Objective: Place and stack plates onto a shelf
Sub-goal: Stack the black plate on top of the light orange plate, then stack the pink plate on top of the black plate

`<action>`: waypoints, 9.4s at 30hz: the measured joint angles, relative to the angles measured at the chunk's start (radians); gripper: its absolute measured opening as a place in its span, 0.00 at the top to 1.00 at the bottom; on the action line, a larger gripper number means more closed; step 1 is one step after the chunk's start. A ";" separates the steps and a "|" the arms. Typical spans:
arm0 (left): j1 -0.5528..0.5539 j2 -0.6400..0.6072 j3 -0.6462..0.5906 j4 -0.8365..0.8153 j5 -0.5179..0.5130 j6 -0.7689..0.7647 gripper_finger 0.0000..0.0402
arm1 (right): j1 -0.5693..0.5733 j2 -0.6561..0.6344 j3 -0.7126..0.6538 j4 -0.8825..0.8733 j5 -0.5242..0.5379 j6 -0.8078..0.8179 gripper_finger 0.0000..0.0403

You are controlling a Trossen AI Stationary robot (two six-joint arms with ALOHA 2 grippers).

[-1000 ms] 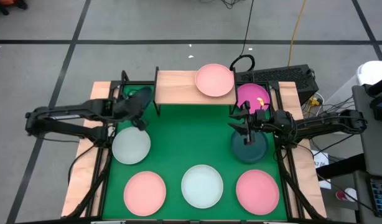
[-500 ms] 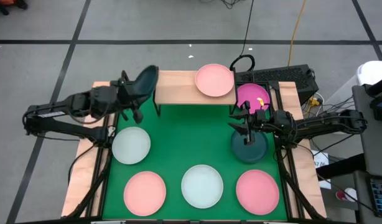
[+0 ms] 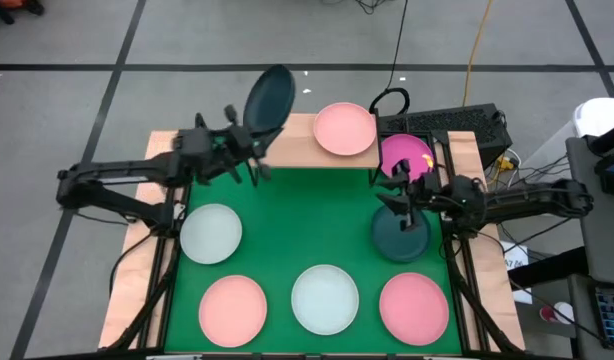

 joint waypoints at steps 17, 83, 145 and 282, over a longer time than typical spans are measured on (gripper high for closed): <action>0.088 0.535 0.492 -0.304 0.064 0.229 0.88 | 0.000 -0.334 0.000 -0.322 -0.002 -0.010 0.65; 0.106 0.793 0.542 -0.246 0.195 0.112 0.88 | 0.000 -0.374 0.000 -0.321 0.001 -0.078 0.65; -0.148 0.205 0.331 -0.772 0.176 -0.263 0.58 | 0.000 -0.368 0.000 -0.326 0.001 -0.078 0.65; -0.343 -0.278 -0.515 0.099 0.123 -0.456 0.58 | -0.305 -0.015 0.414 -1.273 0.420 -0.119 1.00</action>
